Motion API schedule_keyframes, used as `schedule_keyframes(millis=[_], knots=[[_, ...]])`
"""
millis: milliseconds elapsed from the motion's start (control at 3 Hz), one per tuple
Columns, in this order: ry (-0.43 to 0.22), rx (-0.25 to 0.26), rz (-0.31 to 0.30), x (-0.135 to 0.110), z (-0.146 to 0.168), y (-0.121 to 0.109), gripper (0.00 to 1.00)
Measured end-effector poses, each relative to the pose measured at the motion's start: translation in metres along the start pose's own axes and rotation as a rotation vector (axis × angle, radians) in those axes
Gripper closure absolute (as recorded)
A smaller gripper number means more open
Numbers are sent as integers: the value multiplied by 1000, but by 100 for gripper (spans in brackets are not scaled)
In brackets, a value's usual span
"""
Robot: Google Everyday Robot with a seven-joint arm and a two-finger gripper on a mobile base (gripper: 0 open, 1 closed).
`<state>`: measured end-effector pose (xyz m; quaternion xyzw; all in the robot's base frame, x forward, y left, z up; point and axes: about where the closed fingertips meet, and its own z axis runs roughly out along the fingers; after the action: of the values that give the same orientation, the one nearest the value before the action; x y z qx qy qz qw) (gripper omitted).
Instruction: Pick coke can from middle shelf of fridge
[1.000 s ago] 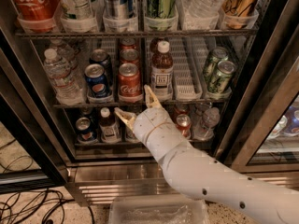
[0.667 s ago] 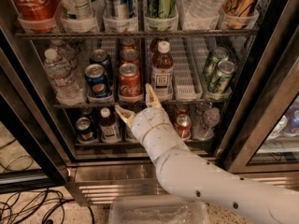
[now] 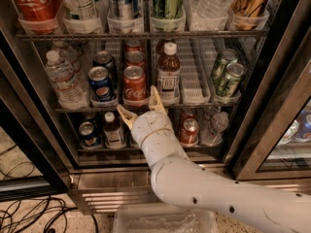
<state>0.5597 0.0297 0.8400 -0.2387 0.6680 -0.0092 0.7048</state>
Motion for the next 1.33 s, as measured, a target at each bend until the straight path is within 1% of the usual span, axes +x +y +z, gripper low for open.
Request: schedule_keyframes(millis=[667,1333], knots=[[-13,28,46,0,12,5,39],[-18,77,53,0,21,-1,39]])
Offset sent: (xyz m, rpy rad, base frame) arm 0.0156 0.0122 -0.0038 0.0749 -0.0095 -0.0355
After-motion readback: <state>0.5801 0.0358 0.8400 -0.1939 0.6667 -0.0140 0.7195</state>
